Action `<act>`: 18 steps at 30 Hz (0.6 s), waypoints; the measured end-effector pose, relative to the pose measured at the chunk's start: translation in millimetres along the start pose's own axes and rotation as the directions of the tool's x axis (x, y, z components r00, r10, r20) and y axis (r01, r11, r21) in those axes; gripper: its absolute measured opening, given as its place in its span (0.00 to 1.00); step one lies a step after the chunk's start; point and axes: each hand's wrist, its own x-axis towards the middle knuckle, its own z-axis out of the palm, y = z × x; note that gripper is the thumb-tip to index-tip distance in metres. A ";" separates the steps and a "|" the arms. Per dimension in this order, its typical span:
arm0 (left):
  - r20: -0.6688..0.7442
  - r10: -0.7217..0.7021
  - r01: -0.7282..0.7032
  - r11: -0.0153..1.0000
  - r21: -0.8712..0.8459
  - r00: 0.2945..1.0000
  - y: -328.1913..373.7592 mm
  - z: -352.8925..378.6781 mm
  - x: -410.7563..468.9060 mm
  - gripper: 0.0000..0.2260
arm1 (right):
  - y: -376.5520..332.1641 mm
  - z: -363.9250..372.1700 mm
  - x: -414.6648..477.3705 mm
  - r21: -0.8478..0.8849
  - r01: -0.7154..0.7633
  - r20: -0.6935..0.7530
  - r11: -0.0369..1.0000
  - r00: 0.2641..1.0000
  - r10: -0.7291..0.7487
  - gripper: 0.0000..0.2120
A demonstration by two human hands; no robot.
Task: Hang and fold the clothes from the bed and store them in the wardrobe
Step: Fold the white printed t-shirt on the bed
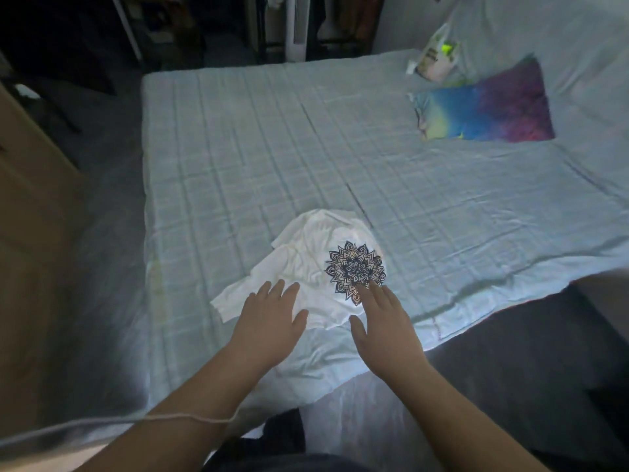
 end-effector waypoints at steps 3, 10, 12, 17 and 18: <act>0.021 -0.014 0.014 1.000 -0.006 1.000 -15.3 4.1 45.2 0.27 | 10.1 1.3 54.9 0.059 -0.042 -0.007 0.997 0.999 0.042 0.27; 0.080 -0.109 0.119 0.984 -0.134 0.991 -43.9 29.8 137.6 0.25 | 47.1 33.6 140.2 0.177 -0.150 0.081 0.973 0.987 0.137 0.26; 0.137 -0.148 0.171 0.970 -0.174 0.979 -46.5 54.0 155.2 0.25 | 64.2 57.5 154.6 0.140 -0.133 0.165 0.981 0.980 0.109 0.26; 0.314 -0.249 0.328 0.916 -0.230 0.916 -48.3 134.5 188.0 0.25 | 113.2 136.1 194.9 0.116 -0.171 0.434 0.978 0.895 0.105 0.29; 0.353 -0.269 0.368 0.895 -0.251 0.896 -47.2 149.8 192.0 0.25 | 123.8 150.9 202.8 0.114 -0.199 0.477 0.973 0.870 0.122 0.30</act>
